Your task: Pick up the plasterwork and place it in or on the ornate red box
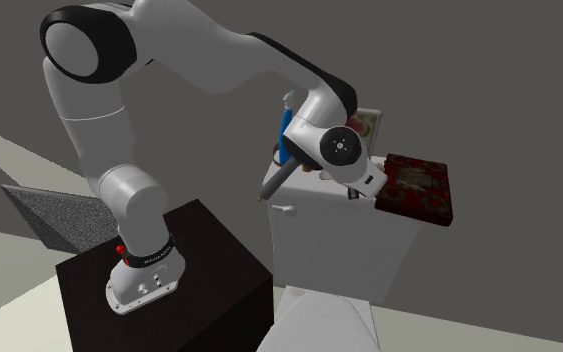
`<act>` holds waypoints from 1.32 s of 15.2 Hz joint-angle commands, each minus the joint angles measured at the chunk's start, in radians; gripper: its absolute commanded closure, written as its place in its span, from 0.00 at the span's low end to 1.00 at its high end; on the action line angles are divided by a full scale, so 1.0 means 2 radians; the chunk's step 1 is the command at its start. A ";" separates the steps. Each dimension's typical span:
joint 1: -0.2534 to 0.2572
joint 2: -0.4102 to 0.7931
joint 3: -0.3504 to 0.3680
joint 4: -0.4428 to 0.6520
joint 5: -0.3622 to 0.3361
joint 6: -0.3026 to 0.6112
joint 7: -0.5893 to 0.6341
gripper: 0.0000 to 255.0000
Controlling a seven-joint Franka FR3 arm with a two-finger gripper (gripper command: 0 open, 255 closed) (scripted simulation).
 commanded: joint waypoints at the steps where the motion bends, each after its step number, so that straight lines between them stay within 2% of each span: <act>1: 0.001 -0.010 0.000 0.003 -0.015 0.000 0.014 1.00; 11: -0.002 -0.067 0.012 0.020 -0.101 0.002 0.097 1.00; 20: -0.013 -0.102 0.030 0.045 -0.162 -0.015 0.164 1.00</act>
